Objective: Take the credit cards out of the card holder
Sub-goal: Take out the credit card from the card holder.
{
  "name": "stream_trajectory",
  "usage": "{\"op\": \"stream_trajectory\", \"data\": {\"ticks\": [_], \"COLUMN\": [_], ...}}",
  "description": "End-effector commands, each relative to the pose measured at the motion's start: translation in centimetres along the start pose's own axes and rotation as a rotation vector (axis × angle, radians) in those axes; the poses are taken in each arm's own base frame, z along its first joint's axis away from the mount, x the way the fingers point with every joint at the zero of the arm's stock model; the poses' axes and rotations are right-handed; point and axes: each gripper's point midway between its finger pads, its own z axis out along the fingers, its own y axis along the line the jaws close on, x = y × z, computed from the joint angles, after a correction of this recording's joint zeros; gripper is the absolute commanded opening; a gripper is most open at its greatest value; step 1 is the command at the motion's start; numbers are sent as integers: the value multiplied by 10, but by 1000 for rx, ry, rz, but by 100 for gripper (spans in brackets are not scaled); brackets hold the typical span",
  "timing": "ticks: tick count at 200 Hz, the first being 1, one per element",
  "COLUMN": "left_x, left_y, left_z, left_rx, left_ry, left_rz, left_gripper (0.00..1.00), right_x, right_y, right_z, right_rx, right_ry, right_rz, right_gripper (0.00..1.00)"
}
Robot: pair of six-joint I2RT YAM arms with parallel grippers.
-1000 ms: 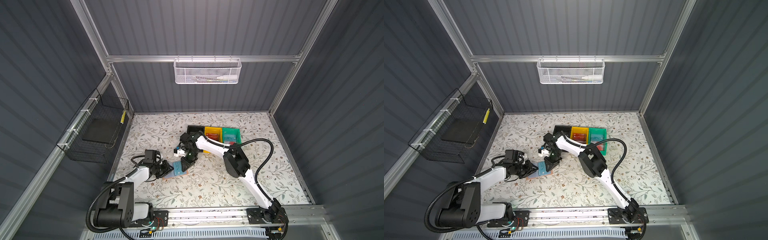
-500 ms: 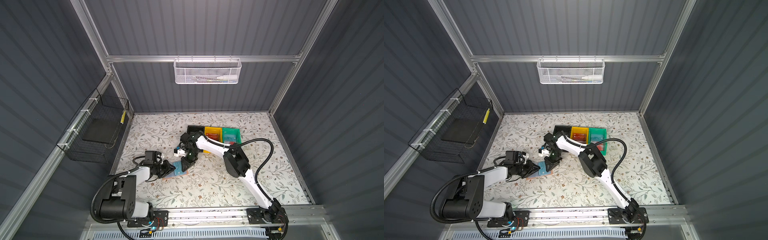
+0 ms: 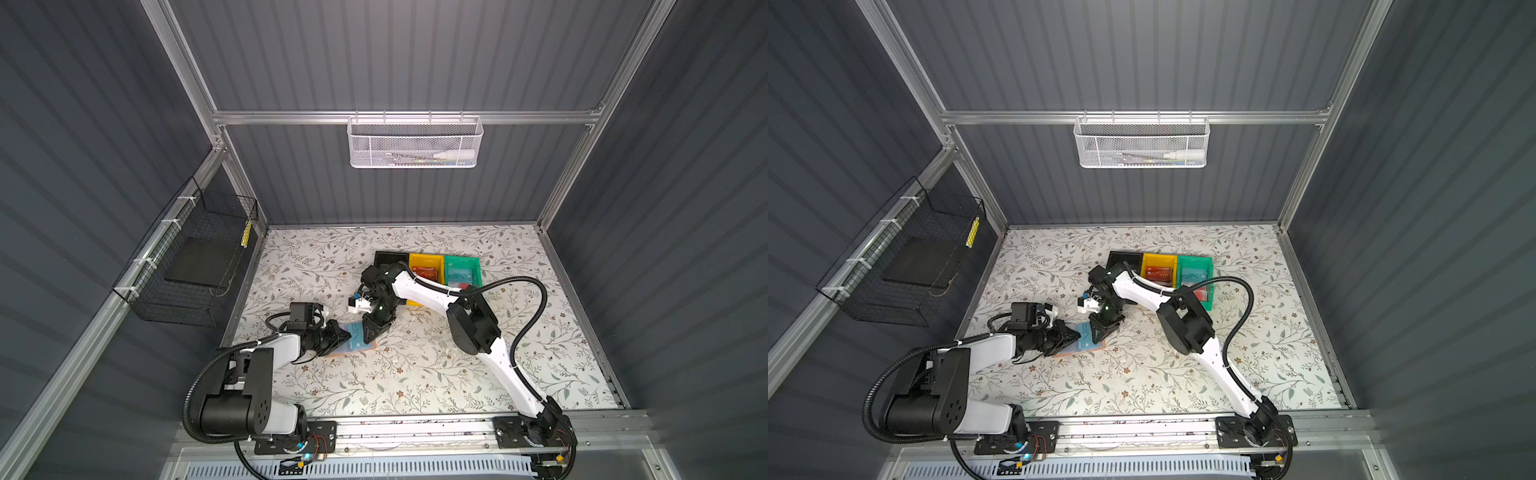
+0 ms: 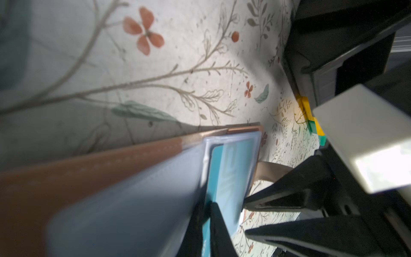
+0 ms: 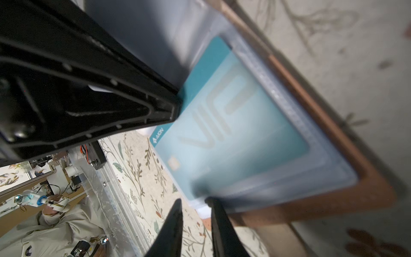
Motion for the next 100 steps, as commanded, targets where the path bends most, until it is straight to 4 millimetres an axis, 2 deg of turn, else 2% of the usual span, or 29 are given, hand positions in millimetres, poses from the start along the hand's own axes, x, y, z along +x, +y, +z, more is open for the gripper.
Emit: {"op": "stream_trajectory", "data": {"ticks": [1, 55, 100], "left_x": [10, 15, 20], "left_y": [7, 12, 22], "left_z": [5, 8, 2], "left_rx": [-8, -10, -79], "left_ry": [37, 49, 51], "left_rz": [-30, -40, -32], "left_gripper": [11, 1, 0], "right_x": [22, 22, 24], "right_y": [-30, -30, -32], "right_z": [24, 24, 24], "right_rx": [73, 73, 74], "right_ry": [87, 89, 92], "right_rz": [65, 66, 73], "right_gripper": [27, 27, 27]}}
